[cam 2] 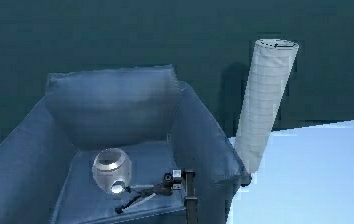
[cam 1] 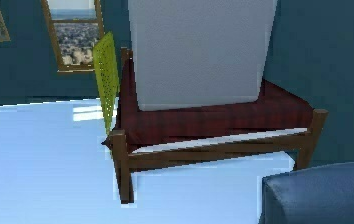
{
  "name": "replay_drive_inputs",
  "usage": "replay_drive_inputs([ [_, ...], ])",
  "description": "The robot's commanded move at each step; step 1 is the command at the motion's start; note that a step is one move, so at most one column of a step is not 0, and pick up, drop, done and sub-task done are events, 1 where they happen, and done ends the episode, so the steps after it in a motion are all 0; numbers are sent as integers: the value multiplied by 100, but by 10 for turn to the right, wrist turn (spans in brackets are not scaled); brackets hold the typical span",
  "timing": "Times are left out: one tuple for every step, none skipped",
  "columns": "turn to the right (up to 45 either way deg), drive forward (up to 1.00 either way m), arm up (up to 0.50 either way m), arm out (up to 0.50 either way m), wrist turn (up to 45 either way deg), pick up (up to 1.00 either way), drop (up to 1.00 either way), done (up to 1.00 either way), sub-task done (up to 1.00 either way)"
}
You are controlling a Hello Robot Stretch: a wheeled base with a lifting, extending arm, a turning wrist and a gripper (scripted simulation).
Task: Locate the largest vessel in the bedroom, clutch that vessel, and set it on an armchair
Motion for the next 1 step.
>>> replay_drive_inputs([
  [0, 0, 0, 0, 0, 0, 0, 100, 0],
])
